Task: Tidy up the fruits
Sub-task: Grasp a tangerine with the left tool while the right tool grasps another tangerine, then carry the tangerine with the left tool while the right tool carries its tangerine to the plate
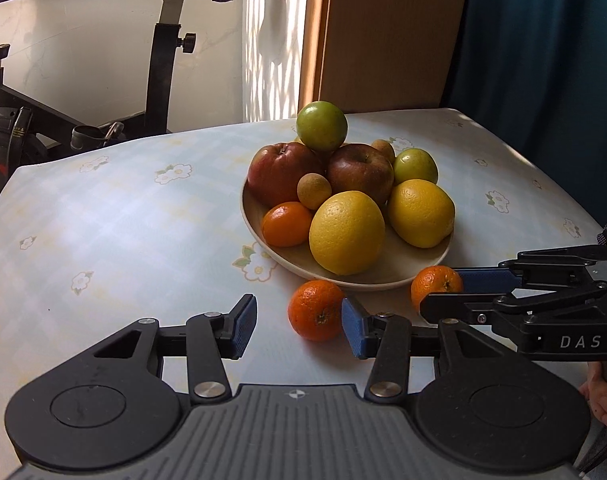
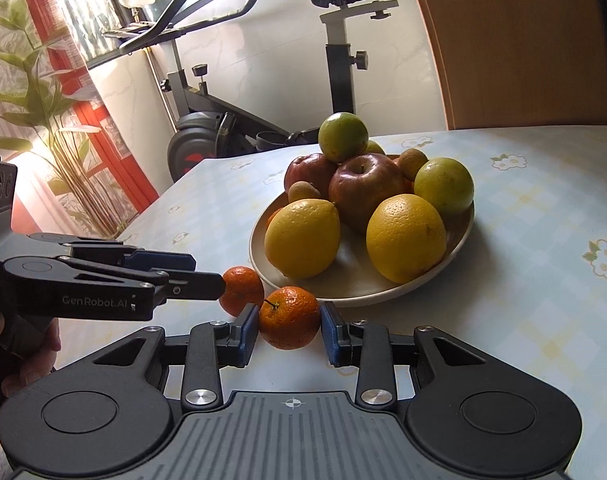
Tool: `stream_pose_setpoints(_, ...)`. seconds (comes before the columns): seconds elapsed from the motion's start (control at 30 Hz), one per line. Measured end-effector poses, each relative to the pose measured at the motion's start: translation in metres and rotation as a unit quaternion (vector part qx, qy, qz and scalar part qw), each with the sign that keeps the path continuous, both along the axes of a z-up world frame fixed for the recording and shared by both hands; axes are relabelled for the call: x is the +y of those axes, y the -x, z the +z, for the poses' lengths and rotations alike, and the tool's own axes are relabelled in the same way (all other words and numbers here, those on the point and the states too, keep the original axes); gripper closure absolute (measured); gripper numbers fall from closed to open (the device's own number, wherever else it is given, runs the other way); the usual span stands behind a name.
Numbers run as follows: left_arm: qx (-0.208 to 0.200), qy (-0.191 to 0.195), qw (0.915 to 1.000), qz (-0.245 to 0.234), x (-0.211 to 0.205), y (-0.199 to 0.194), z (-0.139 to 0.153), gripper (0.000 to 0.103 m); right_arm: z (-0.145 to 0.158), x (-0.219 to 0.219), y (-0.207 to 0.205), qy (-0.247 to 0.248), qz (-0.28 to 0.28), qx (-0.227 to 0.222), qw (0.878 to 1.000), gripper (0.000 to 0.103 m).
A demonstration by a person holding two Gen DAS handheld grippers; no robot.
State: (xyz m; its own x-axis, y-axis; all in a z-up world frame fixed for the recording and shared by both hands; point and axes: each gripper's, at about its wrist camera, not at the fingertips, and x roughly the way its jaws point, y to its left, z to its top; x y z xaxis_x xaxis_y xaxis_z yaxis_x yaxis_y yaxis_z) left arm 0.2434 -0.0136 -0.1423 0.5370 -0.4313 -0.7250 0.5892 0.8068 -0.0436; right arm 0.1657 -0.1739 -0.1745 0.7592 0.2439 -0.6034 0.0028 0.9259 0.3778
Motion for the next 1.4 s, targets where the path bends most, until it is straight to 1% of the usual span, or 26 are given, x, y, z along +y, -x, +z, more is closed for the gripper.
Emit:
stream_pose_setpoints(0.17,0.006,-0.003,1.0000,-0.001,-0.009,-0.003,-0.006,0.053,0.000,-0.008,0.002,-0.002,-0.011,-0.005,1.000,0.072)
stream_pose_setpoints(0.33,0.004,-0.003,1.0000,0.002,-0.015,-0.008,-0.010,0.053,-0.002,-0.010,0.004,-0.004,-0.015,-0.007,1.000,0.072)
stream_pose_setpoints(0.37,0.004,-0.006,1.0000,0.000,-0.016,-0.008,-0.011,0.055,-0.002,-0.011,0.004,-0.004,-0.016,-0.007,1.000,0.072)
stream_pose_setpoints(0.4,0.000,-0.008,1.0000,-0.004,-0.016,-0.006,-0.012,0.061,-0.002,-0.011,0.004,-0.004,-0.017,-0.008,1.000,0.072)
stream_pose_setpoints(0.43,-0.006,-0.013,0.9999,-0.007,-0.017,-0.004,-0.013,0.064,-0.002,-0.012,0.005,-0.005,-0.018,-0.009,1.000,0.072)
stream_pose_setpoints(0.73,-0.025,-0.016,0.9994,-0.017,-0.013,0.009,-0.009,0.065,-0.005,-0.015,0.005,-0.009,-0.026,-0.006,1.000,0.072)
stream_pose_setpoints(0.8,-0.027,-0.013,0.9994,-0.016,-0.013,0.010,-0.006,0.065,-0.006,-0.016,0.005,-0.010,-0.028,-0.006,1.000,0.072)
stream_pose_setpoints(1.0,-0.039,0.020,0.9990,-0.006,-0.008,0.006,0.010,0.065,-0.005,-0.017,0.000,-0.003,-0.027,-0.011,1.000,0.072)
stream_pose_setpoints(1.17,-0.053,0.033,0.9980,0.011,-0.010,-0.010,0.023,0.065,-0.004,-0.019,-0.017,0.009,-0.029,-0.019,0.999,0.072)
stream_pose_setpoints(1.3,-0.044,0.044,0.9977,0.027,-0.010,-0.030,0.026,0.065,-0.007,-0.016,-0.027,0.018,-0.018,-0.013,1.000,0.072)
stream_pose_setpoints(1.4,-0.039,0.043,0.9976,0.037,-0.012,-0.042,0.023,0.065,-0.008,-0.013,-0.032,0.024,-0.013,-0.005,1.000,0.072)
